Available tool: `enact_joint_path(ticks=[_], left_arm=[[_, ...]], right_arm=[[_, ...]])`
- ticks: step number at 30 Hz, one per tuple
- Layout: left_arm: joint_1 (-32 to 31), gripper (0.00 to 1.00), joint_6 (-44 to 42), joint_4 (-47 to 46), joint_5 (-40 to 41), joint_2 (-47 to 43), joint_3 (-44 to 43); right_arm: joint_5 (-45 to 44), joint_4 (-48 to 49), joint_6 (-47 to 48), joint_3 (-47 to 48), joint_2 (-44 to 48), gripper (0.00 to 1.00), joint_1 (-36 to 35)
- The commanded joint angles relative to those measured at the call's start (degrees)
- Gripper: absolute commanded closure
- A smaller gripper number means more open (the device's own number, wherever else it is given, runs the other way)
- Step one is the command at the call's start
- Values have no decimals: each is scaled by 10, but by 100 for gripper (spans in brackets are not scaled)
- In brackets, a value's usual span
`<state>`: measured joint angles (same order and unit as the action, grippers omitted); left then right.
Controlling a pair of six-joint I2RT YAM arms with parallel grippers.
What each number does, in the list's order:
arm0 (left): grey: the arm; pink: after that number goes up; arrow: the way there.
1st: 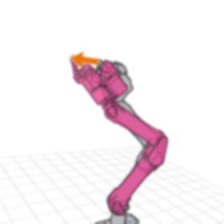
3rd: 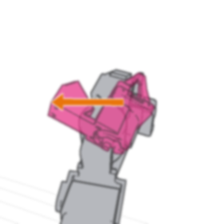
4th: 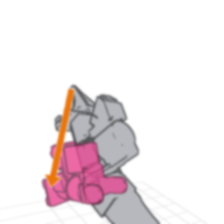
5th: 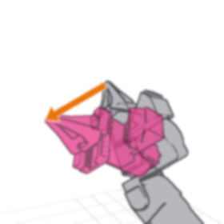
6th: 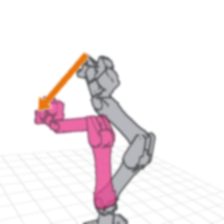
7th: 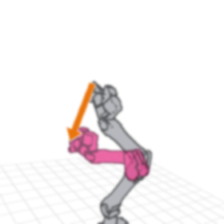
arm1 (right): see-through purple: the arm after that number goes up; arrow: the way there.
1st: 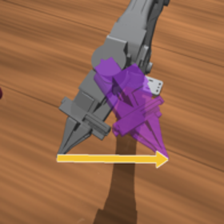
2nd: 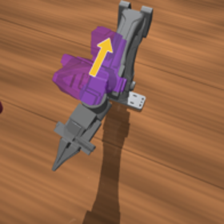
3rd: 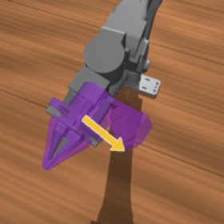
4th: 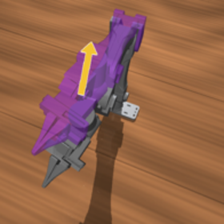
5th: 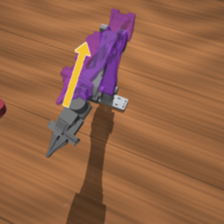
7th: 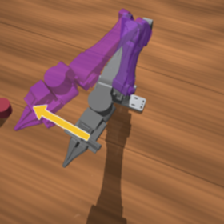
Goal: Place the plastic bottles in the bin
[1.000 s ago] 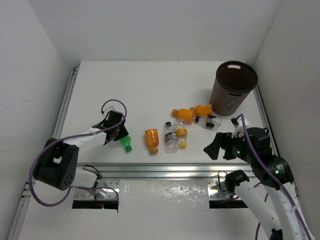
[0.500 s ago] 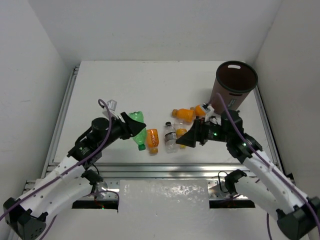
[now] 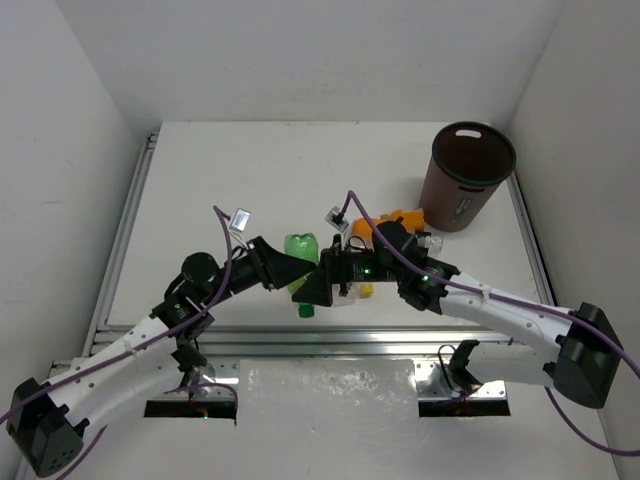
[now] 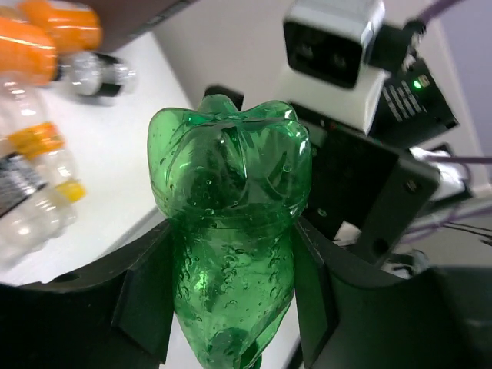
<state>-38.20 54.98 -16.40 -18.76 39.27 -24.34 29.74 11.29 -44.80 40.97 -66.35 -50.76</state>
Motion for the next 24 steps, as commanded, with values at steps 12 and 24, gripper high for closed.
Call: enact_joint_path(ticks=[12,24], left_arm=[[-20,0,-55,90,150,-38,-119],[-19,0,-130,517,492,8,-339]], right_arm=[[-150,6,29,17,50,100,-3],[-439,-454,188,311,-4,100,294]])
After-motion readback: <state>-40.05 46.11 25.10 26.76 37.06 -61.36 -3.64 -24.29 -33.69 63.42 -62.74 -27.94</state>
